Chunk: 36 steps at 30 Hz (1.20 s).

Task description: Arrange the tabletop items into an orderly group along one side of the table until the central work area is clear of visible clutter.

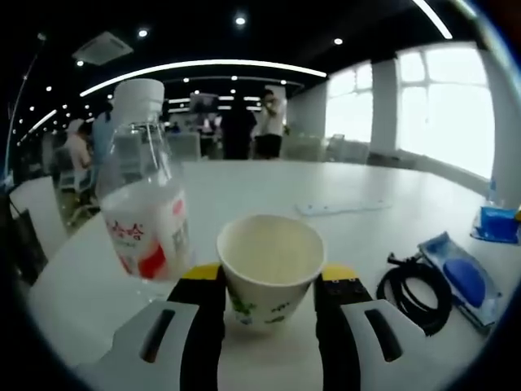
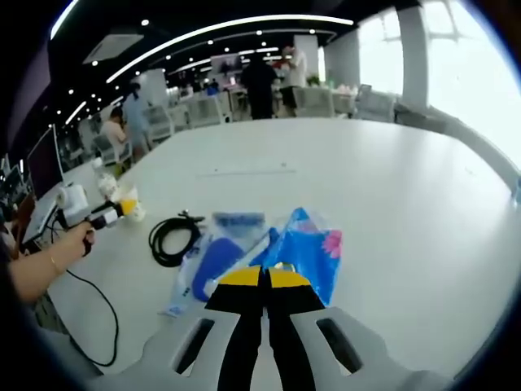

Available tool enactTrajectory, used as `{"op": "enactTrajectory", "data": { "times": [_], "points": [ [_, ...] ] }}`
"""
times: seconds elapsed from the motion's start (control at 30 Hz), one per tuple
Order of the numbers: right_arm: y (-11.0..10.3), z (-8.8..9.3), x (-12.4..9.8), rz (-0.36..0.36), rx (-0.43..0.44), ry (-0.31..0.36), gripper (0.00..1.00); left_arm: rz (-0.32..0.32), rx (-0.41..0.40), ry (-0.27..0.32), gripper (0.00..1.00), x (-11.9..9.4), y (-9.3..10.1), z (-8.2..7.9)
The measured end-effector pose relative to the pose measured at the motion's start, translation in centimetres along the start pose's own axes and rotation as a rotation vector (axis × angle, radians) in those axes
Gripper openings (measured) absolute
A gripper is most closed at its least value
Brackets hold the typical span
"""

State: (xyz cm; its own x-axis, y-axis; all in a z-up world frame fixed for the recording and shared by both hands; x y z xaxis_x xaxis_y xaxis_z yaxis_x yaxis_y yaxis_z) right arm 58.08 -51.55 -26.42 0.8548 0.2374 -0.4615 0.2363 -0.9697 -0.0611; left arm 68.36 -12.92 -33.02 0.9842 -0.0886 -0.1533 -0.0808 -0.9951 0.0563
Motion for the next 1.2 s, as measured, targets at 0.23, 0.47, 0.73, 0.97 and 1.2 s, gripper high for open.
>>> {"op": "enactTrajectory", "data": {
  "times": [0.23,0.47,0.73,0.97,1.2],
  "points": [
    [-0.1,0.0,0.0,0.001,0.015,0.002,0.01,-0.049,-0.023,0.004,0.41,0.7,-0.3,0.1],
    [-0.3,0.1,0.1,-0.01,0.029,0.001,0.01,-0.041,-0.029,-0.011,0.44,0.9,0.0,0.6],
    [-0.5,0.0,0.1,-0.018,0.026,0.005,0.01,-0.045,-0.033,-0.016,0.55,-0.1,0.5,0.8],
    [-0.6,-0.4,0.0,-0.027,0.02,0.022,0.01,-0.013,-0.034,-0.082,0.65,-1.6,1.5,1.2],
    [-1.2,-0.5,0.0,-0.048,0.024,0.026,0.01,0.035,0.031,-0.067,0.78,-3.4,2.3,0.5]
  ]
}}
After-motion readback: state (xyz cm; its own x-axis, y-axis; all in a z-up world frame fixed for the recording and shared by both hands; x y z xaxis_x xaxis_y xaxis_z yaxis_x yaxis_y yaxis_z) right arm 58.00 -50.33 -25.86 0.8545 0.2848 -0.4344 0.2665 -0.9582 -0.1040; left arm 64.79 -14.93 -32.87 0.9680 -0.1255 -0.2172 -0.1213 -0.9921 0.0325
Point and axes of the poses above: the point that each gripper's makers call its tool centre point, and the gripper's own axes: x roughly forward along the fingers, y roughly to its right, z roughly out of its underside, the point moved 4 cm from there along -x, roughly backward along the fingers, and after that the axes turned 8 degrees about y, right-handed, at the moved point
